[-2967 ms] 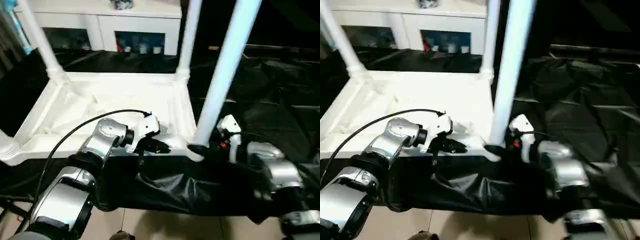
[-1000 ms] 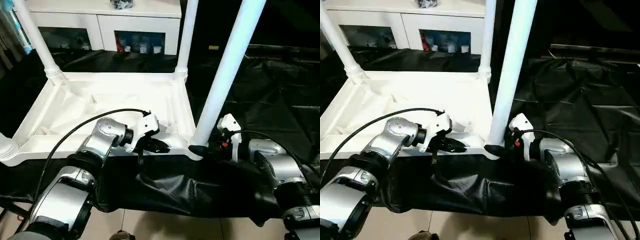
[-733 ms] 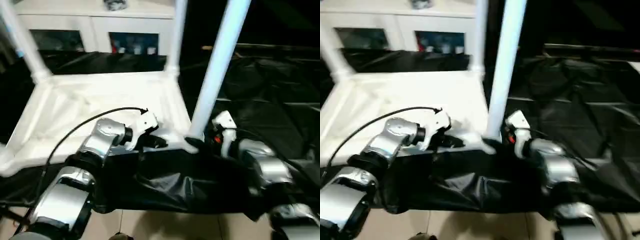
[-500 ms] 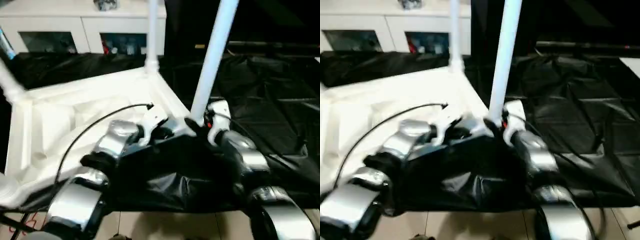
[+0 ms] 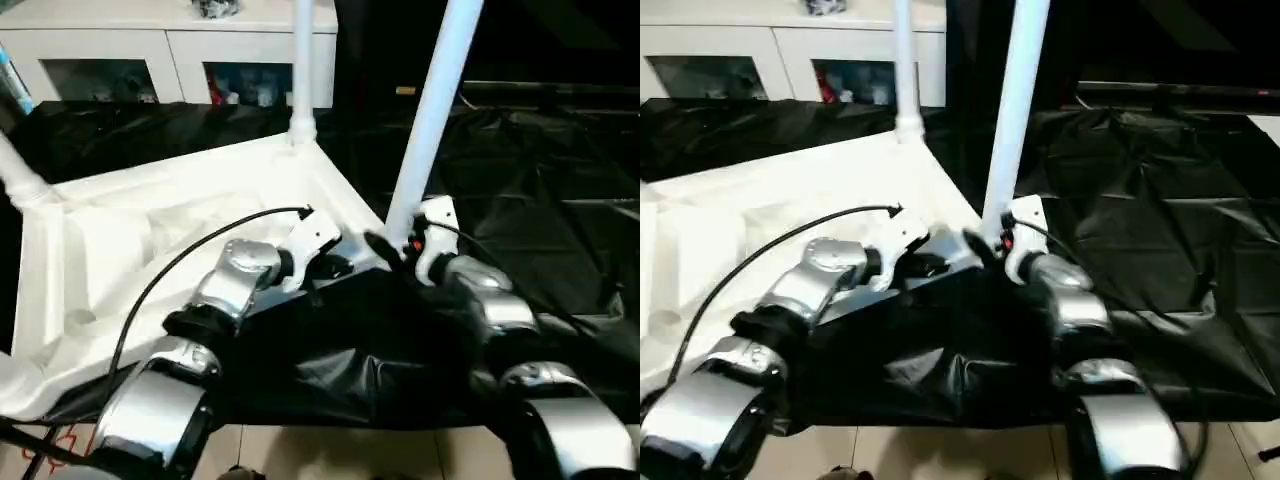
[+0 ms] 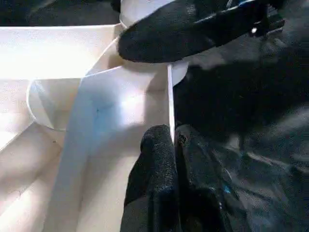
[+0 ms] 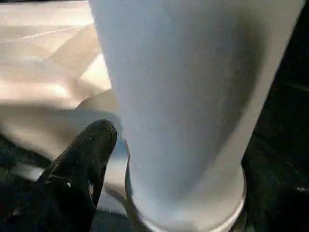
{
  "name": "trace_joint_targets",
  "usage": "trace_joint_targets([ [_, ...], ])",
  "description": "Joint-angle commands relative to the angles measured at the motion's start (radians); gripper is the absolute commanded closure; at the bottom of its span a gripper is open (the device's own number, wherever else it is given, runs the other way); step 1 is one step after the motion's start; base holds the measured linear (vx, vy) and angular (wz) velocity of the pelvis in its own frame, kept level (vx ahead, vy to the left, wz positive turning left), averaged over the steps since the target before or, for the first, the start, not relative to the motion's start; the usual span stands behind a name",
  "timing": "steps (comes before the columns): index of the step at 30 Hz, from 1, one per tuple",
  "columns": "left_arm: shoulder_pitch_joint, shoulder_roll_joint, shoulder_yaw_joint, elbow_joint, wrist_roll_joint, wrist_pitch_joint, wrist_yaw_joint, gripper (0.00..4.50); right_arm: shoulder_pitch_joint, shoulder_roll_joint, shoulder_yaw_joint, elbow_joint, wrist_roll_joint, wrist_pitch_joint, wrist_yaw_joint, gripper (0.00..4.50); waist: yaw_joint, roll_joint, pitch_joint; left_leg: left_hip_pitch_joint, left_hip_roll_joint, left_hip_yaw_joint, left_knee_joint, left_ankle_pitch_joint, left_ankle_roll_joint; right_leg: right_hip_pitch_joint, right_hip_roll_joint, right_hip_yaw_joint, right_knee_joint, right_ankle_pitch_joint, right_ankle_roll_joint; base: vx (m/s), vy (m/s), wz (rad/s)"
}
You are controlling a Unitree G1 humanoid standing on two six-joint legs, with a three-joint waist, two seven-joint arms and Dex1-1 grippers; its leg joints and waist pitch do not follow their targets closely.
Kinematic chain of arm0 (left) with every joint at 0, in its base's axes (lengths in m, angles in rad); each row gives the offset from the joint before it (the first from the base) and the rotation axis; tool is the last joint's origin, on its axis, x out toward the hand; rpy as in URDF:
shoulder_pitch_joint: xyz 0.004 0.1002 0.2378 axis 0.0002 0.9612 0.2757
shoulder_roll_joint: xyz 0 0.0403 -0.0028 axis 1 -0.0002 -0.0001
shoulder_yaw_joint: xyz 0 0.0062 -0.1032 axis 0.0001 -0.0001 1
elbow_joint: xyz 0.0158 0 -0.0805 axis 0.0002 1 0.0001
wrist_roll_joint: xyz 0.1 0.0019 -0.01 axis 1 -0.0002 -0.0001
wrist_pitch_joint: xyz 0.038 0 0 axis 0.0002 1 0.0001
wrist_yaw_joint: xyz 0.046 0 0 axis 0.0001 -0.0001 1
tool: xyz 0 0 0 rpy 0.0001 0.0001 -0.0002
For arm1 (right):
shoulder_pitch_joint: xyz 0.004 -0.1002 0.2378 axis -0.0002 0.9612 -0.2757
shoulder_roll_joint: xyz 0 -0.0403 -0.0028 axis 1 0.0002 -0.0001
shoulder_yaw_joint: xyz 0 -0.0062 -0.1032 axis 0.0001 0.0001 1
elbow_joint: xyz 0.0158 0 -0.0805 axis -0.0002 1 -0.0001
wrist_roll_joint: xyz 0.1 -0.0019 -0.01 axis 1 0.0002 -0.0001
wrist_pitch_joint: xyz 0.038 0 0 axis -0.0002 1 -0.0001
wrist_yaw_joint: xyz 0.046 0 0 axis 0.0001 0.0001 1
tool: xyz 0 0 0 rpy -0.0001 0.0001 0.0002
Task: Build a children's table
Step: Rotate leg to tighten
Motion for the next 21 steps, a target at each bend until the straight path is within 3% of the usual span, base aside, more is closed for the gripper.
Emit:
trace_joint_targets([
  [1, -0.007, -0.025, -0.047, -0.041, -0.037, -0.053, -0.087, 4.50, 0.031, 0.022, 0.115, -0.069, 0.003, 0.005, 0.204, 0.74, 0.009, -0.006, -0.072, 0.023, 0.026, -0.010, -0.059, -0.212, 0.083, 0.051, -0.040, 0.023, -0.067, -0.095, -0.267, 0.000, 0.000, 0.00],
  [4, -0.016, -0.001, -0.041, -0.022, -0.040, -0.071, -0.124, 4.50, 0.073, -0.028, 0.141, -0.138, 0.019, 0.039, 0.316, 0.74, 0.010, -0.003, -0.069, 0.025, 0.028, -0.010, -0.062, -0.232, 0.078, 0.045, -0.040, 0.024, -0.070, -0.124, -0.271, 0.000, 0.000, 0.00],
  [7, -0.025, 0.016, -0.036, -0.006, -0.040, -0.087, -0.157, 4.50, 0.104, -0.063, 0.158, -0.199, 0.039, 0.075, 0.398, 0.74, 0.024, -0.005, -0.067, 0.028, 0.030, -0.010, -0.064, -0.256, 0.069, 0.044, -0.041, 0.026, -0.075, -0.169, -0.254, 0.000, 0.000, 0.00],
  [11, -0.039, 0.033, -0.027, 0.019, -0.041, -0.106, -0.178, 4.50, 0.139, -0.099, 0.178, -0.262, 0.056, 0.118, 0.472, 0.96, 0.023, -0.003, -0.065, 0.029, 0.030, -0.012, -0.068, -0.287, 0.046, 0.040, -0.043, 0.027, -0.079, -0.218, -0.243, 0.000, 0.000, 0.00],
  [21, -0.037, 0.040, -0.017, 0.029, -0.051, -0.114, -0.196, 4.50, 0.173, -0.110, 0.193, -0.326, 0.052, 0.178, 0.503, 1.69, 0.040, -0.010, -0.068, 0.026, 0.030, -0.013, -0.066, -0.240, 0.047, 0.042, -0.047, 0.026, -0.074, -0.192, -0.238, 0.000, 0.000, 0.00],
])
